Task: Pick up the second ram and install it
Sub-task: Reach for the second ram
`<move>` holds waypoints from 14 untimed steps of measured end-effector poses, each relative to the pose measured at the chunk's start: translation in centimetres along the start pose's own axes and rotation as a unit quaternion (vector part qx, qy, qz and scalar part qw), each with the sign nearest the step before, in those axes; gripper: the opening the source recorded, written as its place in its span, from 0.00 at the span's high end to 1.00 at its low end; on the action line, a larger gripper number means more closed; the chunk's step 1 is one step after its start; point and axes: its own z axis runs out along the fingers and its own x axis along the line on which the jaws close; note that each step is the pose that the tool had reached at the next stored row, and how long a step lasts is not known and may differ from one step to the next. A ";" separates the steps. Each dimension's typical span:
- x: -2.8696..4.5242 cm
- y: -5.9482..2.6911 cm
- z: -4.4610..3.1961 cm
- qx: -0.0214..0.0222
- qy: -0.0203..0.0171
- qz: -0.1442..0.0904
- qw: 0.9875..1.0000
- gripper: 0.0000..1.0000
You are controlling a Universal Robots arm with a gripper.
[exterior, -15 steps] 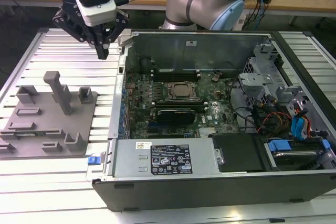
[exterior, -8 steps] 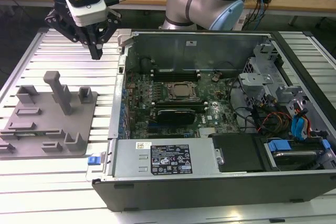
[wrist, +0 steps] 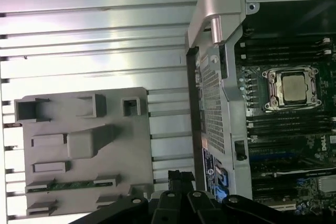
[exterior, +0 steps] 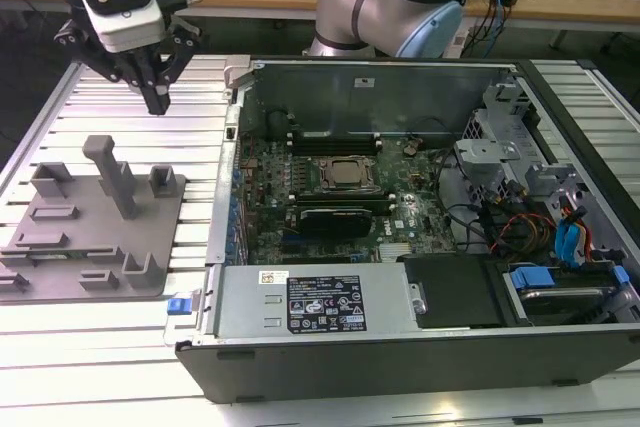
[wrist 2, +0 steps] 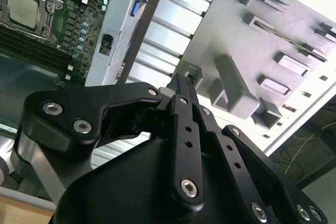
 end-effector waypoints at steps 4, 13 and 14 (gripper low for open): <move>1.33 -0.10 0.03 0.000 0.000 0.000 1.000 0.92; 3.19 -0.25 0.16 0.000 0.000 0.000 1.000 0.92; 3.37 -0.26 0.18 0.000 0.000 0.000 1.000 0.92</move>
